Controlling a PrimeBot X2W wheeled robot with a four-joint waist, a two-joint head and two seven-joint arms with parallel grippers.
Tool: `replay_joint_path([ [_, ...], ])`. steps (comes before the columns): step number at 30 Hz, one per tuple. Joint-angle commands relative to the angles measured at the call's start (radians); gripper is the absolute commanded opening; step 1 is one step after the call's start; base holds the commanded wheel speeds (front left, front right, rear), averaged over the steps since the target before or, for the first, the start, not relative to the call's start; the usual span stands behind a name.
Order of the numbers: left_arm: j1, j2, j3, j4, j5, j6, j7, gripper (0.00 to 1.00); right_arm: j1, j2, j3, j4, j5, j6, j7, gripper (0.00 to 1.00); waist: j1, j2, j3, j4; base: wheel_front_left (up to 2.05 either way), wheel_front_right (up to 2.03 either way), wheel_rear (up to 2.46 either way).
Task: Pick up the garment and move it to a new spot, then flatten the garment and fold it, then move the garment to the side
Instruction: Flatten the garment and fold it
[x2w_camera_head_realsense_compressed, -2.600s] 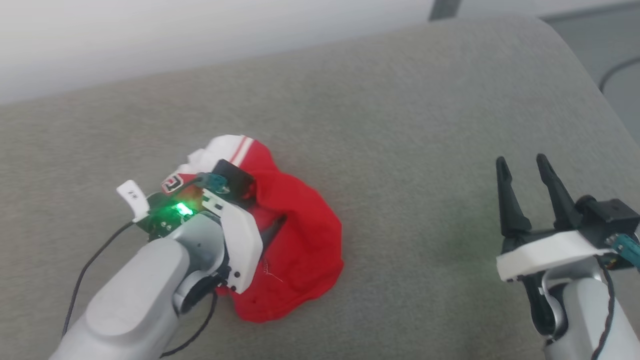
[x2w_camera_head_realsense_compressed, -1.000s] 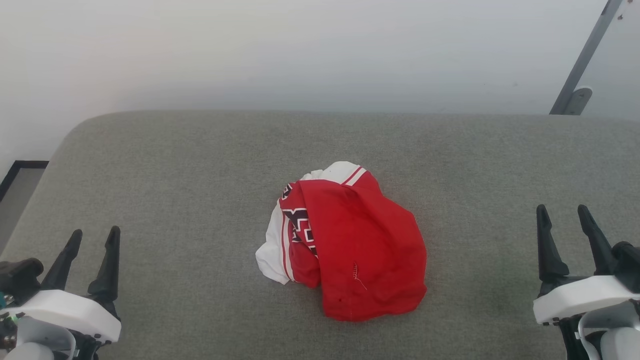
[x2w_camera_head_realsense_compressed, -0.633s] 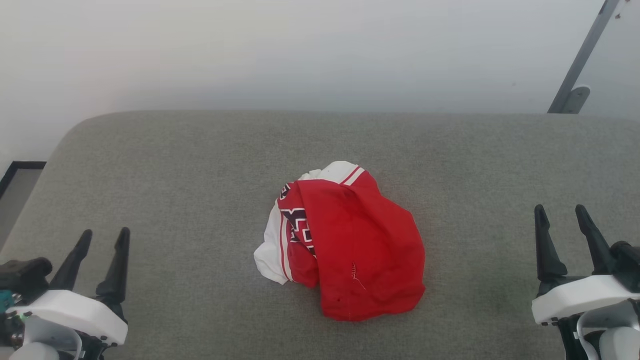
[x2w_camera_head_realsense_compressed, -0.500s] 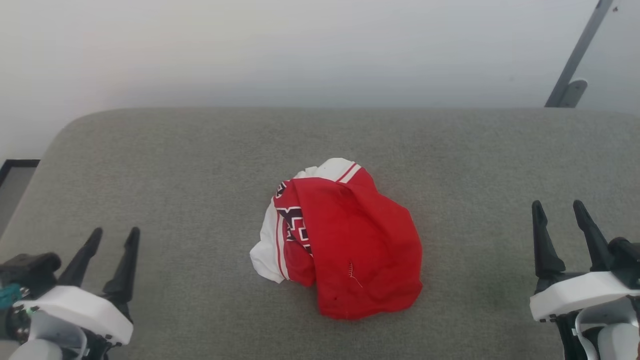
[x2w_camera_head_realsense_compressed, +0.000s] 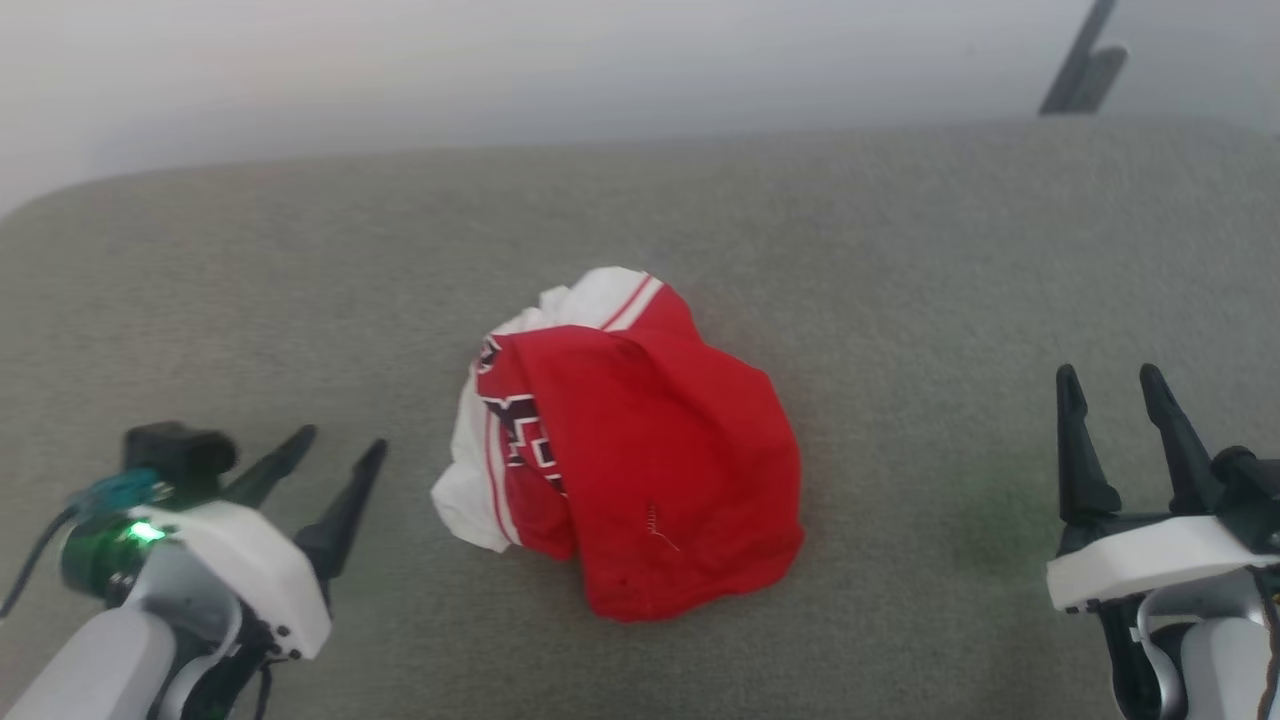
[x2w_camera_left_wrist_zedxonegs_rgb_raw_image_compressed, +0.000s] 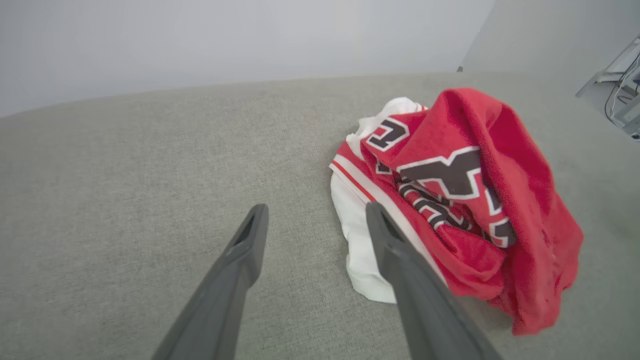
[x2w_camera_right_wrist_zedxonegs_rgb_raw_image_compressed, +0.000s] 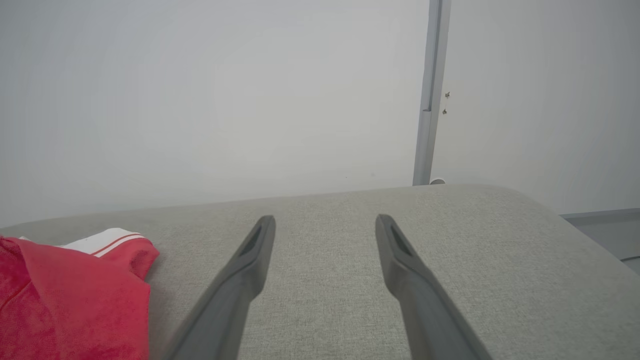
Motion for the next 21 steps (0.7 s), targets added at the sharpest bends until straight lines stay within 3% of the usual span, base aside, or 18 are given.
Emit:
replay_joint_path([
  [1, -0.027, 0.002, -0.019, -0.007, 0.018, -0.005, 0.031, 1.00, -0.017, 0.007, 0.002, 0.006, -0.005, 0.000, -0.012, 1.00, 0.0000, 0.0000, 0.036, -0.032, 0.00, 0.00, 0.00],
  [21, -0.172, -0.010, -0.180, 0.159, 0.042, 0.031, 0.404, 1.00, -0.085, 0.026, 0.037, 0.068, 0.003, 0.000, -0.055, 1.00, 0.0000, 0.0000, 0.141, -0.111, 0.00, 0.00, 0.00],
])
